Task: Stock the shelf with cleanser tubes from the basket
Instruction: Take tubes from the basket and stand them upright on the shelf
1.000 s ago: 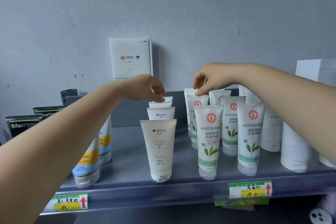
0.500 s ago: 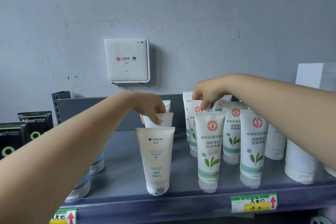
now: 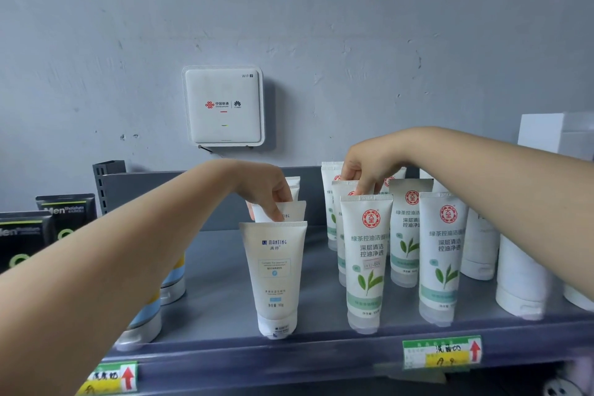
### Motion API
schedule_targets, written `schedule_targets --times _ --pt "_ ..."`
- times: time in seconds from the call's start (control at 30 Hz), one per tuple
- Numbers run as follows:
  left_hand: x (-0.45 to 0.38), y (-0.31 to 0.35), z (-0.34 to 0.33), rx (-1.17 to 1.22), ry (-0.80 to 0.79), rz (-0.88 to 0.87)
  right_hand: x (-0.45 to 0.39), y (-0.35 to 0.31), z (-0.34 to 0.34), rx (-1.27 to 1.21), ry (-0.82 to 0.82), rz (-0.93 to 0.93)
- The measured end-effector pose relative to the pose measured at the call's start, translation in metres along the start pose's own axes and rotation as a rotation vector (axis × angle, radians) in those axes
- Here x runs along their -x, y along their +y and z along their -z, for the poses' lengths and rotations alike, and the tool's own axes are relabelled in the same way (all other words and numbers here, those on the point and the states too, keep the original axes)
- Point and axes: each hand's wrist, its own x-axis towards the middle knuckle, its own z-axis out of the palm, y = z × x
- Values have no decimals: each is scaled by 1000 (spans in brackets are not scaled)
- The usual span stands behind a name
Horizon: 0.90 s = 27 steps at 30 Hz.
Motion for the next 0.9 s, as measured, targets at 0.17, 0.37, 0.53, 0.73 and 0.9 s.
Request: schedule_targets --times 0.17,0.37,0.53,0.73,0.9 --pt "1 -1 0 23 9 11 6 -2 0 9 -16 -5" --pt "3 -2 -1 31 15 10 6 0 -1 16 15 -21" --pt "1 -4 4 76 33 6 6 -3 3 70 30 2" --pt "-6 -12 31 167 217 10 3 0 25 -104 185 47" --pt "-30 -21 39 10 248 26 -15 7 34 9 280 18"
